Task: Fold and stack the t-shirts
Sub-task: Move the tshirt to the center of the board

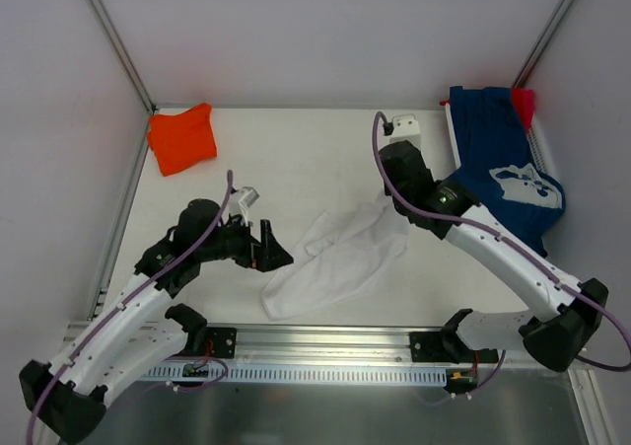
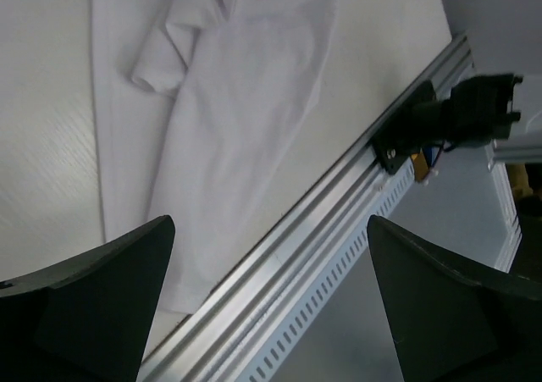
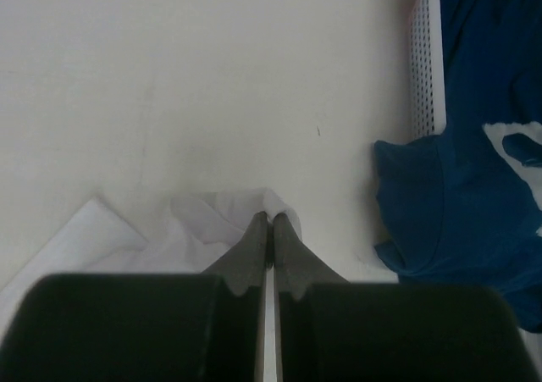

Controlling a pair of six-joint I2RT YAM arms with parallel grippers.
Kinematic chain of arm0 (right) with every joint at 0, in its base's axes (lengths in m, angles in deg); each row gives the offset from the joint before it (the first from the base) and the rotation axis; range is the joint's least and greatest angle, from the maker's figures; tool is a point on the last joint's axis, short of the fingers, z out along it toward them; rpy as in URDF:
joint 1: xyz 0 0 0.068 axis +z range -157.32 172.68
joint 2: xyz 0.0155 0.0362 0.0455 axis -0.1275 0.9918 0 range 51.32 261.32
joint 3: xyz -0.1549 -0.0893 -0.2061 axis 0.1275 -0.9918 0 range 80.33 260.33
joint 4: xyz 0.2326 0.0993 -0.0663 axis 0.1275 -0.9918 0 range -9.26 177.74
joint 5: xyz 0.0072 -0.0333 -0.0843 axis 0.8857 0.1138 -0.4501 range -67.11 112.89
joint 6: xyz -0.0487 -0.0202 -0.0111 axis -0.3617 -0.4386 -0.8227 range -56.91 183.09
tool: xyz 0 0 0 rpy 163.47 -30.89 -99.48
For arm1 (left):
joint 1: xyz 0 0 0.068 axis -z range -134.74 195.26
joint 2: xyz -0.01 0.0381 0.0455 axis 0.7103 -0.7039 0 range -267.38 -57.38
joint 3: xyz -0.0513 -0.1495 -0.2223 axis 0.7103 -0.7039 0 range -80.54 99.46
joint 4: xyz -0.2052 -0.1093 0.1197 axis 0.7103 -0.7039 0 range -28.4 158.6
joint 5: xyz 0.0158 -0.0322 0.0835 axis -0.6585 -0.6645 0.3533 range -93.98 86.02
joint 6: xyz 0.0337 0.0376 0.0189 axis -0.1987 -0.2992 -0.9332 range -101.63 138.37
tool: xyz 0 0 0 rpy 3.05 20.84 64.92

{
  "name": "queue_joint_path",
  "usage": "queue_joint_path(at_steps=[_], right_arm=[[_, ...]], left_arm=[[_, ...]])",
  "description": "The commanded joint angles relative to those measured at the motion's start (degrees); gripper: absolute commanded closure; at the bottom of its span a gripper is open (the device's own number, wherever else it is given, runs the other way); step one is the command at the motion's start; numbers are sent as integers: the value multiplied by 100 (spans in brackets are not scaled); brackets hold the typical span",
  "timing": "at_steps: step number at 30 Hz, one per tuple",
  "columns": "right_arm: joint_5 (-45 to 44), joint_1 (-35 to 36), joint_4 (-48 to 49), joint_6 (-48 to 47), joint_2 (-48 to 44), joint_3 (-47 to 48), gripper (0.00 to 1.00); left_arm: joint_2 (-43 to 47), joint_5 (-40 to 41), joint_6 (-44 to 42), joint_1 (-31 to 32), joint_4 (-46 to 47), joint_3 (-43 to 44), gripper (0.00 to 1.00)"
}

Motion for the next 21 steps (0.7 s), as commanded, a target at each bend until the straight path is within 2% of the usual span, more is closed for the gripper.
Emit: queue_joint_path(at_steps=[1, 4, 8, 12, 13, 16, 17, 21], right_arm=[[870, -885, 177, 199, 260, 225, 100], [1144, -1203, 176, 103, 375, 366, 100], [1284, -1387, 177, 59, 322, 305, 100], [1381, -1519, 246, 67, 226, 147, 100], [1416, -1528, 290, 76, 199, 34, 100], [1513, -1555, 422, 146, 103, -151, 100], [1539, -1563, 449, 155, 76, -274, 100], [1548, -1607, 467, 173, -73, -468, 100]], left_arm=[[-450, 1253, 400, 1165, 139, -13, 1], [-863, 1817, 567, 1954, 131, 14, 3], [-1074, 2274, 1048, 2677, -18, -39, 6], [-1066, 3976, 1840, 3442, -1290, 268, 4], [-1048, 4702, 2216, 3574, -1859, 374, 3], [-803, 5516, 2762, 3584, -2382, 287, 2], [-541, 5901, 3217, 3584, -2618, 226, 2], [32, 6265, 4046, 3584, -2708, -371, 6]])
